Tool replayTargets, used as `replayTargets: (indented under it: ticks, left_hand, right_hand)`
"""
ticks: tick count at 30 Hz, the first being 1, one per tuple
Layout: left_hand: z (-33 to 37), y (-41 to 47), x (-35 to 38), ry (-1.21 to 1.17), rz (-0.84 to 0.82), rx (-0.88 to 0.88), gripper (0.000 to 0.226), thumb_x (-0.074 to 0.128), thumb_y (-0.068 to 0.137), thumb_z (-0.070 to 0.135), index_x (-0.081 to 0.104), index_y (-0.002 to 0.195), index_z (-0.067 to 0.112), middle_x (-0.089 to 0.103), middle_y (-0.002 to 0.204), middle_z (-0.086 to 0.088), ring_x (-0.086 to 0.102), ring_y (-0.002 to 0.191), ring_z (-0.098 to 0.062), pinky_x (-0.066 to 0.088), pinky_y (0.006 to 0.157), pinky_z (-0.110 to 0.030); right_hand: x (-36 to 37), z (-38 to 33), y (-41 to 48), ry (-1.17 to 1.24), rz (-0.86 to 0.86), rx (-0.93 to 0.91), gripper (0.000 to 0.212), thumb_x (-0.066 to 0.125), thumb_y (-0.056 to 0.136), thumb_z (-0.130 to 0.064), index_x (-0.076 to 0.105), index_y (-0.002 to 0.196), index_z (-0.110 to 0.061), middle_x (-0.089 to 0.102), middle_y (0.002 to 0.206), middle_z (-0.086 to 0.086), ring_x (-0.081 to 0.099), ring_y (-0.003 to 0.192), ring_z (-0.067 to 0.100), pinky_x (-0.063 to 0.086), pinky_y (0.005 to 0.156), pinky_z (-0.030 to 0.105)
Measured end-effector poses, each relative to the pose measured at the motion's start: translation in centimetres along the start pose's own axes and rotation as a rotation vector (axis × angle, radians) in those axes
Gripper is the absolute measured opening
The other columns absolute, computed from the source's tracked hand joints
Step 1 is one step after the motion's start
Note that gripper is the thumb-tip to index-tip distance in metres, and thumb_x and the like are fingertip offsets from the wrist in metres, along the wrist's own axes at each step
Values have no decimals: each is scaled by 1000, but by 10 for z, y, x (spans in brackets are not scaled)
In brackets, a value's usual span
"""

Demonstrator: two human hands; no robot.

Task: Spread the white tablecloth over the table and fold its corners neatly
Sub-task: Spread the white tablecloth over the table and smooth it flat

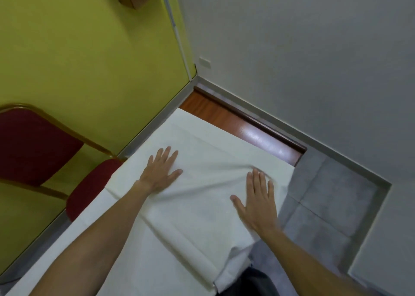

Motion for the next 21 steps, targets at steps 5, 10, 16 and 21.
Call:
replayTargets:
  ticks: [5, 10, 16, 21]
  left_hand:
    - [7, 34, -2, 17, 70, 122, 77, 12, 94, 71, -4, 157, 30, -10, 166, -3, -8, 152, -30, 7, 120, -56]
    - [24, 76, -12, 22, 134, 189, 75, 14, 96, 69, 0, 158, 29, -5, 166, -5, -6, 152, -31, 5, 120, -58]
    - [32, 82, -36, -49, 140, 259, 75, 21, 99, 65, 5, 158, 22, -4, 166, -4, -7, 152, -27, -1, 123, -50]
    - [1, 28, -26, -15, 182, 249, 79, 18, 97, 67, 17, 157, 15, 6, 165, -8, 0, 153, -25, 7, 123, -50]
  right_hand:
    - [-6, 18, 17, -68, 12, 39, 90, 29, 97, -70, 10, 160, -7, 6, 168, 11, 0, 156, 26, 7, 126, 51]
    - [-15, 37, 37, -98, 45, 75, 90, 22, 97, -71, 6, 160, -8, 1, 168, 10, -6, 156, 23, -1, 126, 47]
    - [-22, 26, 43, -80, 38, 118, 87, 25, 98, -66, 16, 157, -3, 8, 167, 19, 0, 155, 33, 0, 125, 51]
    - [1, -78, 3, -5, 72, -114, 80, 38, 100, -57, 26, 155, -1, 19, 165, 19, 11, 154, 36, 11, 123, 54]
Point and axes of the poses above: each hand's wrist, its own y-axis towards the middle knuckle, its own x-axis out of the palm, z = x × y, the point moved 9 cm from there along y, towards the middle knuckle
